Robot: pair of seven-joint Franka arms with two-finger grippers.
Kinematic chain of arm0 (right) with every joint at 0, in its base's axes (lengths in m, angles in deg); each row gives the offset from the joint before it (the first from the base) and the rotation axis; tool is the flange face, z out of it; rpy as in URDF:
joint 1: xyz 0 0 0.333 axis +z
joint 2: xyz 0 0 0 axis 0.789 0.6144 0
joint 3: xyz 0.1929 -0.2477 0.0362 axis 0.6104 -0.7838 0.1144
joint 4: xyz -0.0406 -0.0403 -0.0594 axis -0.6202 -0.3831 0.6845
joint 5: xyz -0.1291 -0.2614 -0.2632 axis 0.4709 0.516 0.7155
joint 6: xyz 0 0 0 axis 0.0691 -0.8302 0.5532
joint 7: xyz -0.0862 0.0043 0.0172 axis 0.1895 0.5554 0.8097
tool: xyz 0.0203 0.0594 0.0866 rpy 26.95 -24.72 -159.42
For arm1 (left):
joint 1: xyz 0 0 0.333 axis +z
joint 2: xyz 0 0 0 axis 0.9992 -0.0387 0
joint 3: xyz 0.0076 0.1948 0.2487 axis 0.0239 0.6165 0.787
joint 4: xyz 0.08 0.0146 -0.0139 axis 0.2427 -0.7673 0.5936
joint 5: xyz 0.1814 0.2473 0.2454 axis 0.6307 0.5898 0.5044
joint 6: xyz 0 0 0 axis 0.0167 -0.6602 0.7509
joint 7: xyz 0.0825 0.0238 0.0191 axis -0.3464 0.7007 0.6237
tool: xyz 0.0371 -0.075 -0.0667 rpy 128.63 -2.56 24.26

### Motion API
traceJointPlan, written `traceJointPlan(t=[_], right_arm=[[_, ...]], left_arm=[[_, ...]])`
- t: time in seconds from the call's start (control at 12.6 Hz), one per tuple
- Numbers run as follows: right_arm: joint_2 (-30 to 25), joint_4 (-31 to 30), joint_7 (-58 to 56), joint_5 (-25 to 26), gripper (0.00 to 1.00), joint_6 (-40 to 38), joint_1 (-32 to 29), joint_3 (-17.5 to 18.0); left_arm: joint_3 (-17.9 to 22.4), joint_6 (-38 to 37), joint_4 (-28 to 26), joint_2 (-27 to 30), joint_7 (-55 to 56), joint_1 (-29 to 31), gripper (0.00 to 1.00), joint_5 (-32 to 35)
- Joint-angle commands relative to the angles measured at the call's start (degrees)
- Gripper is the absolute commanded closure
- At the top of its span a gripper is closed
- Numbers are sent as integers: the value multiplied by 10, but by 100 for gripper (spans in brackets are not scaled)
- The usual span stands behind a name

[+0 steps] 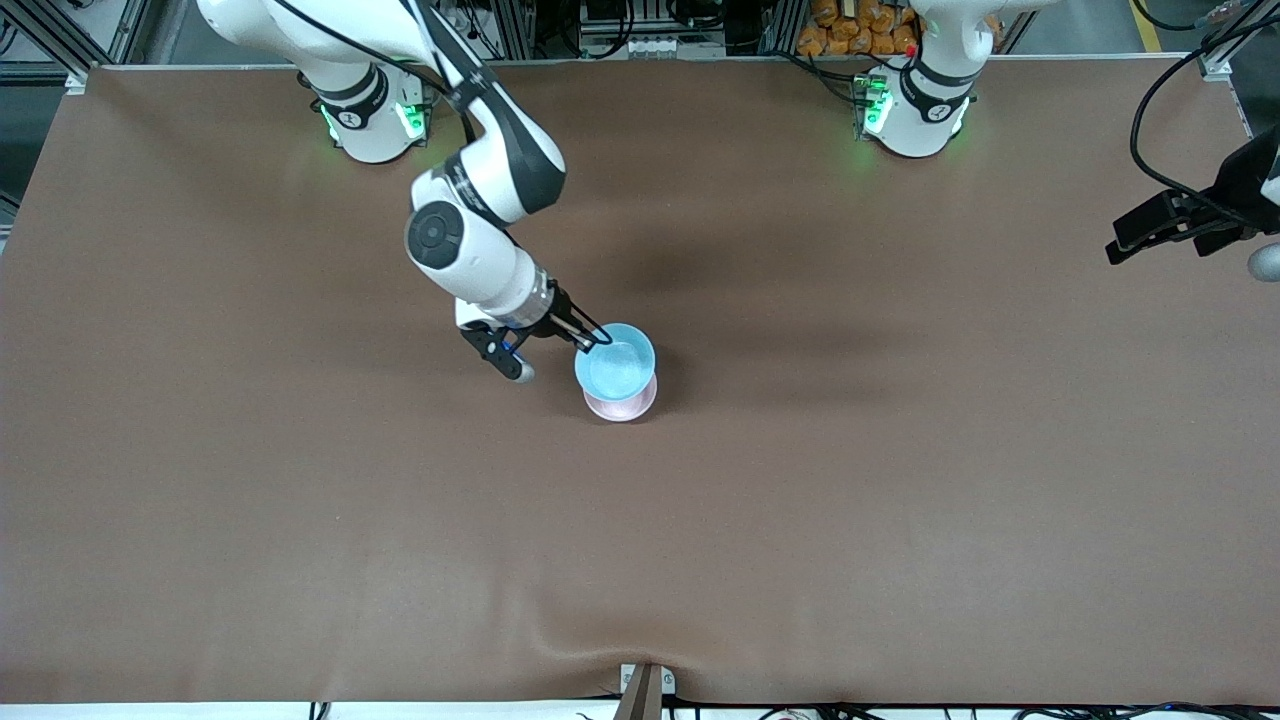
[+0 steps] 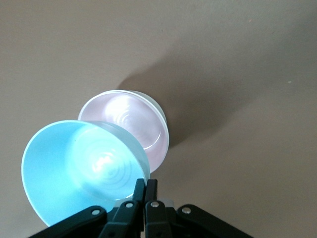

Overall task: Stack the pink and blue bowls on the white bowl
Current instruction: 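Carry the blue bowl with the right gripper onto the pink bowl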

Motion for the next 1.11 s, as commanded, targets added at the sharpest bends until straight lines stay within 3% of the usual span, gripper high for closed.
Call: traceJointPlan(t=[0.0, 0.79, 0.95, 1.03], right_arm=[[18, 12, 10, -3, 100, 13, 10, -11], [43, 8, 10, -2, 100, 41, 27, -20], [44, 6, 9, 0, 91, 39, 26, -21], [43, 8, 8, 1, 69, 36, 22, -24]], left_arm=[[7, 2, -6, 1, -9, -2, 0, -7], [9, 3, 0, -14, -29, 2, 0, -8], [8, 4, 1, -14, -29, 2, 0, -8], [8, 4, 0, -14, -29, 2, 0, -9]])
